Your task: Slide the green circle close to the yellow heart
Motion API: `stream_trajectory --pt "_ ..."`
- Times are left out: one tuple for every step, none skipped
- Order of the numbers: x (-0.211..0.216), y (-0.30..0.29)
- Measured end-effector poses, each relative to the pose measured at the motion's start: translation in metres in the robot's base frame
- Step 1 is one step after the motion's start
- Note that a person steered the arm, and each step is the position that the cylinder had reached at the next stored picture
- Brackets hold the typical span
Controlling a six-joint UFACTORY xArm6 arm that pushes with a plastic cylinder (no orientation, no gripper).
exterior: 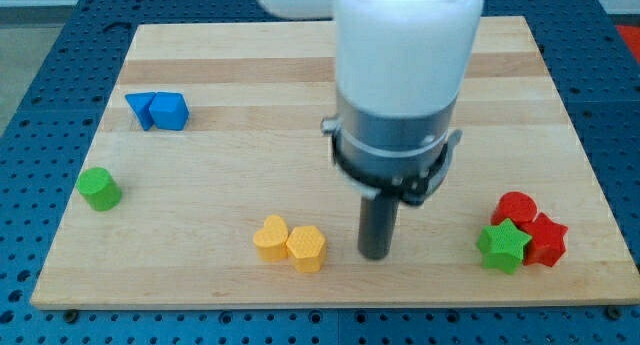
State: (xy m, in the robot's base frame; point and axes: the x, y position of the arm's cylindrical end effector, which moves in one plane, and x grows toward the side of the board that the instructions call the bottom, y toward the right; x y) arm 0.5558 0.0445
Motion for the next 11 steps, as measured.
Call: stream_trajectory --pt "-0.044 -0.029" --pt "-0.054 -0.091" --pt "-0.041 -0.17" --pt "-0.02 -0.235" --pt "0.004 -0.315" --pt "0.001 -0.349" --pt "-0.023 -0.323" --pt "-0.039 -0.306" --pt "-0.047 -0.322" --pt "-0.052 -0.349" --pt "-0.065 -0.328"
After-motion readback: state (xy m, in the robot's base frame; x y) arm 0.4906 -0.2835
